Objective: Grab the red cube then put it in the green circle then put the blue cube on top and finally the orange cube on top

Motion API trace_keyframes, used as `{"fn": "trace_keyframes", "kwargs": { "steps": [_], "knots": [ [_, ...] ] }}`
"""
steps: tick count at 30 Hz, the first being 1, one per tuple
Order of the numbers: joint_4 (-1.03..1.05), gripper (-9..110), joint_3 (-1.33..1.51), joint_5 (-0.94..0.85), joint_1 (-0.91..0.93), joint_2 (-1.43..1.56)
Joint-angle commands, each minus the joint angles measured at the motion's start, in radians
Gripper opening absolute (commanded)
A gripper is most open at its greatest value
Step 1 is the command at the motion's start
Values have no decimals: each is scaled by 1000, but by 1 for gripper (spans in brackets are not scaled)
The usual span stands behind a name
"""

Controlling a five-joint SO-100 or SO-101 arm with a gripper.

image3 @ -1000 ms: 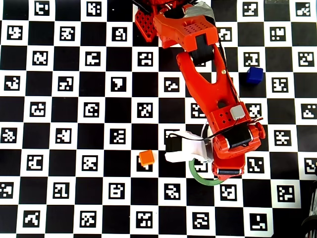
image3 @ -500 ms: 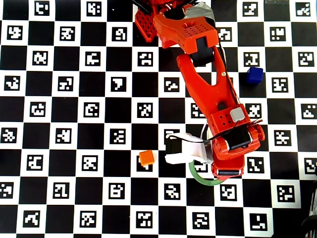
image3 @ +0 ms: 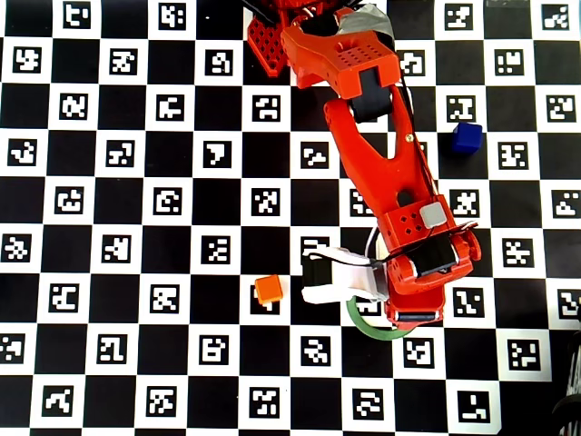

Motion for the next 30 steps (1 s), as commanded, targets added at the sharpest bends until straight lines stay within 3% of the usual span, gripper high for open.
{"fn": "trace_keyframes", "kwargs": {
  "steps": [1, 30],
  "knots": [
    [-14, -1, -3, -14, 25, 67],
    [-81, -1, 97, -11, 41, 101]
  ]
}}
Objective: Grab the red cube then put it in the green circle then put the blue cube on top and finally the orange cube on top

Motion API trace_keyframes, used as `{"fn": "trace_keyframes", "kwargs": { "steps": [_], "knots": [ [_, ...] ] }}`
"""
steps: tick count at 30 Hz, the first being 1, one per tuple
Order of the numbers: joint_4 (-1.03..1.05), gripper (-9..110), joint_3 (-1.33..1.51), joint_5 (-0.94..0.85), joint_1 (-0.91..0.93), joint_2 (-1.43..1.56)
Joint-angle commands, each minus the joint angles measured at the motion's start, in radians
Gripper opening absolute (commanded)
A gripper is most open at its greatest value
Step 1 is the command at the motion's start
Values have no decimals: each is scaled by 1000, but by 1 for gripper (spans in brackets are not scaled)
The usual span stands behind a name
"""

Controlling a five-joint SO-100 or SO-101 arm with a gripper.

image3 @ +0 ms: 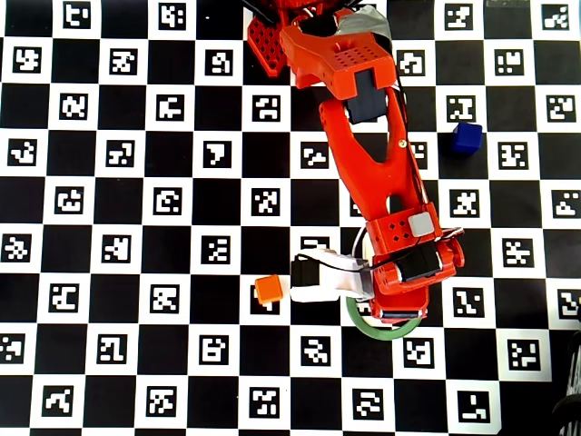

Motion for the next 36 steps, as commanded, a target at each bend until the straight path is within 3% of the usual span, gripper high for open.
{"fn": "trace_keyframes", "kwargs": {
  "steps": [1, 36],
  "knots": [
    [-12, -1, -15, 6, 9, 101],
    [-72, -1, 34, 3, -2, 72]
  ]
}}
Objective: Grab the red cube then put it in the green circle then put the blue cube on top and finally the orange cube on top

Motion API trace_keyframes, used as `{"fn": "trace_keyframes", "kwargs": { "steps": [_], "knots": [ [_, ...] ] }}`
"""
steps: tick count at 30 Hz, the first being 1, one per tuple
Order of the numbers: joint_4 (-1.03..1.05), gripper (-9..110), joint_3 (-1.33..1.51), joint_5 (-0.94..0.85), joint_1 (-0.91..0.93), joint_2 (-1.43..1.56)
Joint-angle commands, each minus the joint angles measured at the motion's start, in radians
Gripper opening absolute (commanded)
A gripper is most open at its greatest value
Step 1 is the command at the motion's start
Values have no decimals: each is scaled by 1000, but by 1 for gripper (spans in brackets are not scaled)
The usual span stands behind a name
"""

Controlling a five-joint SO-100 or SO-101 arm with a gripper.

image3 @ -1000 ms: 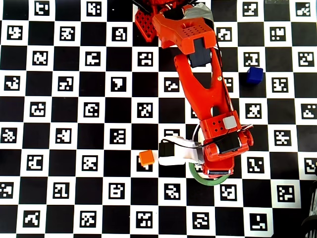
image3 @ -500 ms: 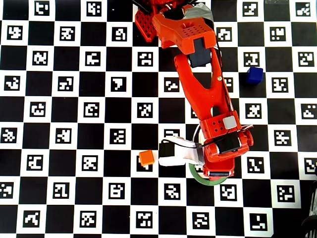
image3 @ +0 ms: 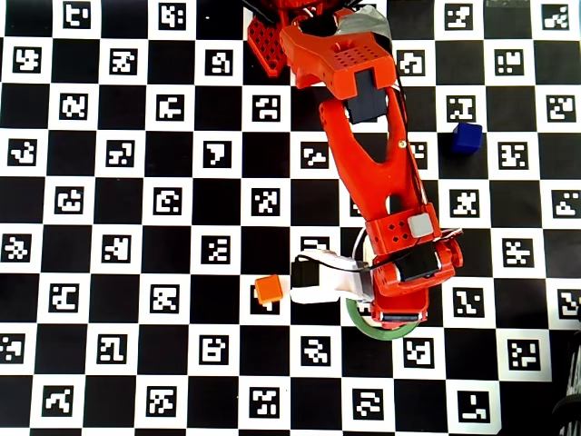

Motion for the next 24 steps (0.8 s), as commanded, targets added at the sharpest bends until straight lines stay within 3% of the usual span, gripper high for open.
{"fn": "trace_keyframes", "kwargs": {
  "steps": [1, 11, 19, 24],
  "knots": [
    [-9, -2, -3, -3, -2, 72],
    [-15, 5, 26, -14, -6, 81],
    [6, 27, 29, 41, 5, 100],
    [29, 34, 28, 58, 6, 112]
  ]
}}
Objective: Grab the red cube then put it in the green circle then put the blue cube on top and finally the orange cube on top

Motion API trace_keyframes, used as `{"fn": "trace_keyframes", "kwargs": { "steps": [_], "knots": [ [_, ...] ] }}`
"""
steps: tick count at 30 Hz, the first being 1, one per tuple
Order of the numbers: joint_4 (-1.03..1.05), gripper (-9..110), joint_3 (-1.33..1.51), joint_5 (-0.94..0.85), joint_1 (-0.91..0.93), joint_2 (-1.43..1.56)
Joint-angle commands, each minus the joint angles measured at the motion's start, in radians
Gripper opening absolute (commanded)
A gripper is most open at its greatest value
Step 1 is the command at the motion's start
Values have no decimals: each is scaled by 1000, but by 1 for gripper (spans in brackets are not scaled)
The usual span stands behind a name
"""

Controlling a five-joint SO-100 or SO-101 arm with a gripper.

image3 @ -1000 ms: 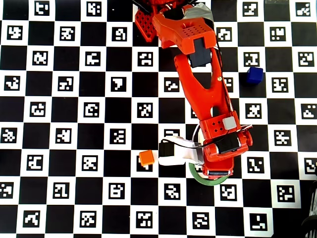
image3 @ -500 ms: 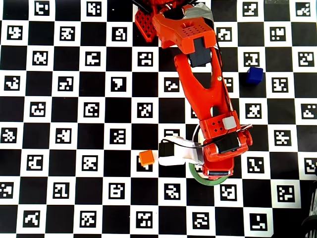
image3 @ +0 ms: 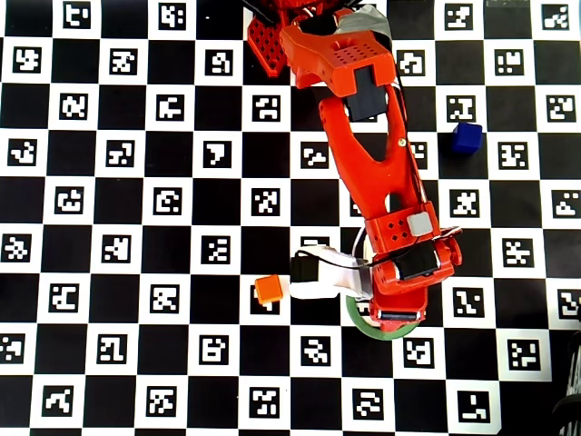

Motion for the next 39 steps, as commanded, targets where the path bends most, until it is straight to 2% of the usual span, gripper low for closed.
{"fn": "trace_keyframes", "kwargs": {
  "steps": [1, 6, 25, 33, 39],
  "knots": [
    [21, 36, -2, 11, 8, 101],
    [52, 41, -12, 17, 5, 121],
    [238, 41, -227, -35, 23, 230],
    [396, 43, -224, -55, 49, 431],
    [425, 44, -60, -55, 107, 637]
  ]
}}
